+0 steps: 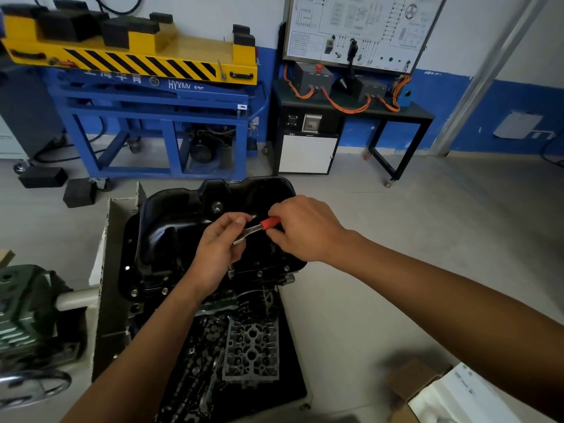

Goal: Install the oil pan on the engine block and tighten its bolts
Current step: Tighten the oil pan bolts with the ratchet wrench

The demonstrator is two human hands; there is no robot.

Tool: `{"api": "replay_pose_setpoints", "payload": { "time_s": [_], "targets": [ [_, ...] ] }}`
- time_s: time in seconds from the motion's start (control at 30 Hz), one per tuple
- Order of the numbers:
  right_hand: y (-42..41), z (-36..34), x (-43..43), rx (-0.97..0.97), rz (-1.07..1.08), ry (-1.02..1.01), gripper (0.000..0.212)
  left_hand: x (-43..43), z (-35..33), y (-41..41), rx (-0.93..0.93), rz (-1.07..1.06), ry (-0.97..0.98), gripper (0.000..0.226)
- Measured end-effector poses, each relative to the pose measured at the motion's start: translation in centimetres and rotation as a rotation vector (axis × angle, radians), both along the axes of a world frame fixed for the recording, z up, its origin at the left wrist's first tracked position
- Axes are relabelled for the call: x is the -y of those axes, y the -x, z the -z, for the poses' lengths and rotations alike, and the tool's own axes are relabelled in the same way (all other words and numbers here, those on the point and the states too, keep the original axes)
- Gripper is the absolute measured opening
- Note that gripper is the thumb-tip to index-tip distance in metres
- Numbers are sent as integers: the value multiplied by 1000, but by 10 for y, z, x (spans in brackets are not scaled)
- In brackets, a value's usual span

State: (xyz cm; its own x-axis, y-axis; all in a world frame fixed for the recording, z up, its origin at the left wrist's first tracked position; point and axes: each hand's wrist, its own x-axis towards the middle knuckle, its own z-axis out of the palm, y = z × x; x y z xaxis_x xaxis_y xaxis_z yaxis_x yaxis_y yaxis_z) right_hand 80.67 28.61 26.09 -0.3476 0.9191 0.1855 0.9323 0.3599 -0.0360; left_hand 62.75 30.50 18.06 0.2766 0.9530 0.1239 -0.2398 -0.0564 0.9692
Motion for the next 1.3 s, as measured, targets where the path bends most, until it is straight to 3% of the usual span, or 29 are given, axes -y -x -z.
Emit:
{"api": "replay_pose_setpoints", "payload": {
  "time_s": [0.13,0.3,0.37,0.5,0.87,1.07,1.23,1.3],
  "targets": [
    [5,-13,13,-20,4,104,30,0,-3,-5,-13,-145,11,35],
    [27,-19,41,-127,-98,319,41,-1,-3,-10,-17,-244,-6,31],
    [37,-17,47,-140,-122,286,45,-2,-4,-10,-48,-252,-38,33],
    [44,-15,49,-164,-146,239,52,-2,-7,-6,-119,-187,-63,34],
    [32,-22,37,-58,-141,431,48,-4,-6,4,-68,55,-8,32],
    [22,-35,24,107,-94,413,43,-7,-1,8,-82,57,-19,34],
    [8,-33,6,198,-21,240,40,-5,0,5,-75,102,-26,35],
    [7,-29,-1,212,-3,178,30,-4,-1,3,-89,119,-19,37]
  ]
}}
